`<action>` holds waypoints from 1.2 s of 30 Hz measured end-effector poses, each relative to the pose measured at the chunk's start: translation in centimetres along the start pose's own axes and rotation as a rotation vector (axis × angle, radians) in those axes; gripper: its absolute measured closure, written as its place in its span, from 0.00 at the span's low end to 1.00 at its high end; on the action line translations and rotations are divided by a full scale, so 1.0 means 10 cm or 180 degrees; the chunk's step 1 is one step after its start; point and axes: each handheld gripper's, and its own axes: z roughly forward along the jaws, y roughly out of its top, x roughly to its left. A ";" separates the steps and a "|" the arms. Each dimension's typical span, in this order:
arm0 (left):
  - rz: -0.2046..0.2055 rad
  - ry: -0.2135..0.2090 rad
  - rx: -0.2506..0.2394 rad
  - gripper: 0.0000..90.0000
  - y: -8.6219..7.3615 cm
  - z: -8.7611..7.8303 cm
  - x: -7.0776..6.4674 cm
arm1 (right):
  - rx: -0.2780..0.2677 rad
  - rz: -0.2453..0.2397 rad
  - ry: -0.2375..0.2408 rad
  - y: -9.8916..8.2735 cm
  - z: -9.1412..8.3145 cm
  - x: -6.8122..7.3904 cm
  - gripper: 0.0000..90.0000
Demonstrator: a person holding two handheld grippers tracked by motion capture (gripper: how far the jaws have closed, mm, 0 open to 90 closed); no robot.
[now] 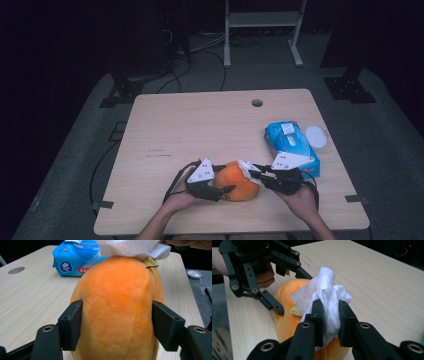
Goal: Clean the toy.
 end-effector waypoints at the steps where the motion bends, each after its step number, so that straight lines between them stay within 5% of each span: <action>1: 0.0004 0.0000 -0.0002 0.35 0.00 0.00 -0.01 | 0.0020 0.0031 -0.0001 -0.03 -0.01 -0.03 0.85; 6: 0.0061 0.0019 0.0026 0.35 0.05 0.02 -0.05 | 0.0098 0.0236 -0.0057 -0.15 -0.07 -0.17 0.85; 12: 0.0134 -0.0048 0.0029 0.34 0.08 0.08 -0.11 | -0.0063 0.0070 0.0028 0.04 -0.02 -0.05 0.85; 14: 0.0051 -0.0107 0.0029 0.28 0.07 0.07 -0.09 | -0.0022 0.0009 0.0039 0.04 0.01 -0.02 0.85; 19: -0.0401 -0.0211 0.0067 0.13 0.08 0.05 0.01 | 0.0043 0.0071 0.0078 -0.04 -0.03 -0.06 0.85; 22: -0.0520 -0.0294 0.0066 0.17 0.04 0.06 0.03 | 0.0050 0.0086 0.0061 -0.08 -0.08 -0.06 0.85; 27: -0.0197 -0.0117 0.0039 0.41 0.08 0.01 -0.01 | 0.0010 0.0001 0.0036 -0.02 -0.08 0.02 0.85; 32: 0.0311 0.0014 -0.0035 0.43 0.17 0.03 -0.10 | -0.0129 -0.0123 0.0158 0.14 -0.02 0.16 0.85; 36: 0.0348 -0.0035 -0.0037 0.43 0.13 0.01 -0.06 | -0.0062 -0.0231 0.0125 0.15 0.02 0.19 0.85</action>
